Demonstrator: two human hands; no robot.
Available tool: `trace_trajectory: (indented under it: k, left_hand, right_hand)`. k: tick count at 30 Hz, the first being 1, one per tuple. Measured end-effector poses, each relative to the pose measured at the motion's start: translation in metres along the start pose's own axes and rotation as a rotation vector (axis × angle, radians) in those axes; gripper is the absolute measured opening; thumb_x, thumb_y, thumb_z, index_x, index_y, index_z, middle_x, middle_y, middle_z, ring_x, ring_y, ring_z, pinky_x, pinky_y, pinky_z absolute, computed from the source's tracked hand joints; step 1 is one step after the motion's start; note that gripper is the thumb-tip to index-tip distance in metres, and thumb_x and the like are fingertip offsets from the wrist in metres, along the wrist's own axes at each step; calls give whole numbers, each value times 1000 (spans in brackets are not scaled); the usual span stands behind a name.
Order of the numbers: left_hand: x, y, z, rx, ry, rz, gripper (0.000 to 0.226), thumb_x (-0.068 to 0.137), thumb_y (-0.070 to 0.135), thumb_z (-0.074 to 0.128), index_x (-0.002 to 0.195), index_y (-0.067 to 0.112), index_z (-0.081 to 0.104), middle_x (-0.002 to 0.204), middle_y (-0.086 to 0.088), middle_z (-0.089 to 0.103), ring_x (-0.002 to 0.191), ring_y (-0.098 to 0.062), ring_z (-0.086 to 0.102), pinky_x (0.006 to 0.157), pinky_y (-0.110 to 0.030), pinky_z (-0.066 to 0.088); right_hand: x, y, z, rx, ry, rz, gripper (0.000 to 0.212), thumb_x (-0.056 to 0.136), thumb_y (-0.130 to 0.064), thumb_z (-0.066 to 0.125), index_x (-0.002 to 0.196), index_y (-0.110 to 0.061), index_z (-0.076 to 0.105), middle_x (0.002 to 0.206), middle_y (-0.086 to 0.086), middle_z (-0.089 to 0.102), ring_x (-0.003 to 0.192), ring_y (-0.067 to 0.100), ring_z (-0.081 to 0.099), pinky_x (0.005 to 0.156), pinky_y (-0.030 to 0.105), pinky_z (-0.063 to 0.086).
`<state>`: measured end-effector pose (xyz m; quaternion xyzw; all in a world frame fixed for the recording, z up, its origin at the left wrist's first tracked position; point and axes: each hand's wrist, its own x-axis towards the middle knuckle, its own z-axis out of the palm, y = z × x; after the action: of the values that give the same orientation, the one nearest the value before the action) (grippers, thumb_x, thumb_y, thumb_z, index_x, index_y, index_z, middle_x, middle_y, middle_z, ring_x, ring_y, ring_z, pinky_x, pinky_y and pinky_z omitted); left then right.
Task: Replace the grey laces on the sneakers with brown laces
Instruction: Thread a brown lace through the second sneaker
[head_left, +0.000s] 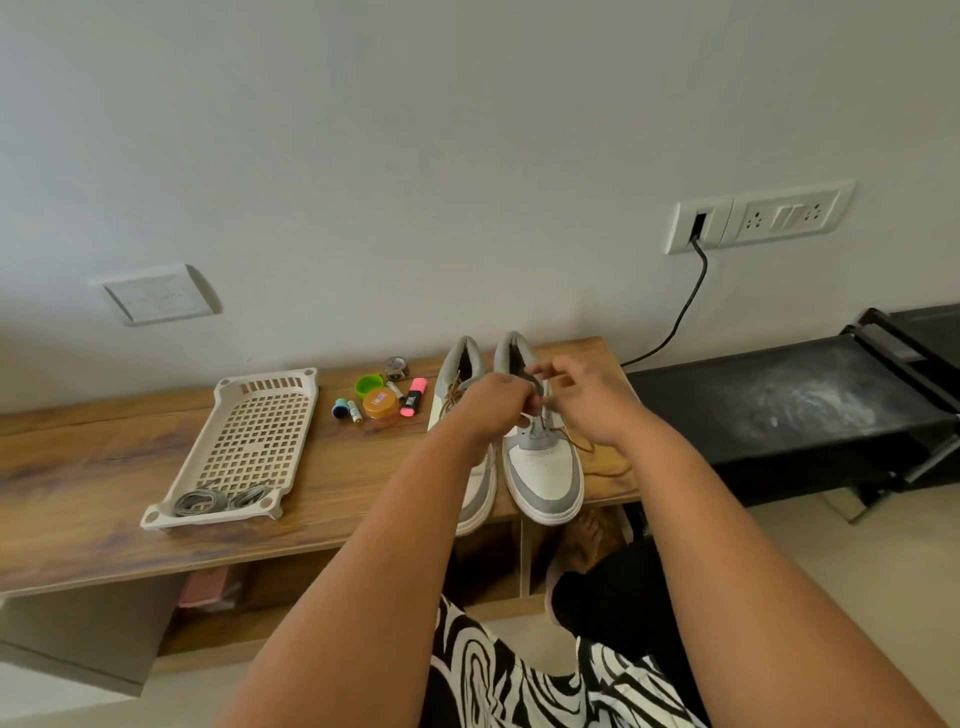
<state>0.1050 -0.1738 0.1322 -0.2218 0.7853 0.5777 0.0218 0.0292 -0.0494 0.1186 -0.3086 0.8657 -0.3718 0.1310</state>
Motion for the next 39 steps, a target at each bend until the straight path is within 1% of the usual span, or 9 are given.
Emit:
trace_trajectory:
  k: [3,8,11,14,17,21,25,31,39]
  left_hand:
    - [-15,-4,-7,-288,-25,-19,27,100,21,48,76,15,60,75,0,64,70,-13,57,71,-24,43]
    - [-26,-17,-30,-541,-7,-40,27,100,23,52,77,14,62,67,0,60,63,-15,53,74,-31,47]
    - [-26,-25,-32,-442,33,-31,28,102,22,51,78,14,62,61,3,51,58,-11,47,67,-26,44]
    - [-17,-33,-19,-290,55,-19,30,104,22,48,78,12,62,63,3,49,59,-11,45,67,-25,41]
    - [-5,-36,-4,-262,39,-3,31,103,26,48,78,14,63,62,5,50,61,-10,45,67,-25,41]
    - [8,-40,-4,-152,32,11,34,103,32,48,78,19,67,69,7,49,66,-11,41,66,-25,36]
    - [15,-61,-20,-159,-18,-31,31,103,30,48,84,18,69,70,3,46,63,-10,37,62,-22,35]
    - [30,-73,-17,-101,35,23,25,99,28,57,93,9,73,71,4,60,59,-5,46,61,-19,41]
    - [54,-83,-3,-86,277,-4,40,82,42,77,63,12,57,50,9,54,38,0,41,48,-19,36]
  right_hand:
    - [-16,-10,13,-94,51,-90,23,98,-19,56,120,-23,62,106,-8,57,97,10,52,67,3,36]
    - [-21,22,37,168,326,224,18,103,-28,44,101,-20,60,94,-5,60,94,20,58,72,33,44]
    - [-13,35,42,182,336,370,18,102,-30,44,113,-22,56,111,0,59,111,28,54,87,39,46]
    - [-8,19,56,194,120,140,32,99,-26,53,130,-29,51,118,-9,56,121,20,46,102,39,41]
    - [-10,8,66,130,47,-2,23,102,-25,46,123,-24,57,100,-8,56,105,19,49,88,35,44]
    - [-2,27,48,203,204,205,24,105,-27,37,101,-21,60,97,1,58,85,19,54,68,31,42]
    - [8,64,20,123,426,463,32,105,-26,35,114,-13,62,114,7,58,97,20,49,81,33,40]
    - [17,45,39,-190,76,143,71,87,-23,70,144,-45,35,145,1,34,136,26,28,111,47,32]
    - [27,45,60,322,-131,124,20,100,-21,54,104,-36,68,85,-10,71,86,3,63,83,26,50]
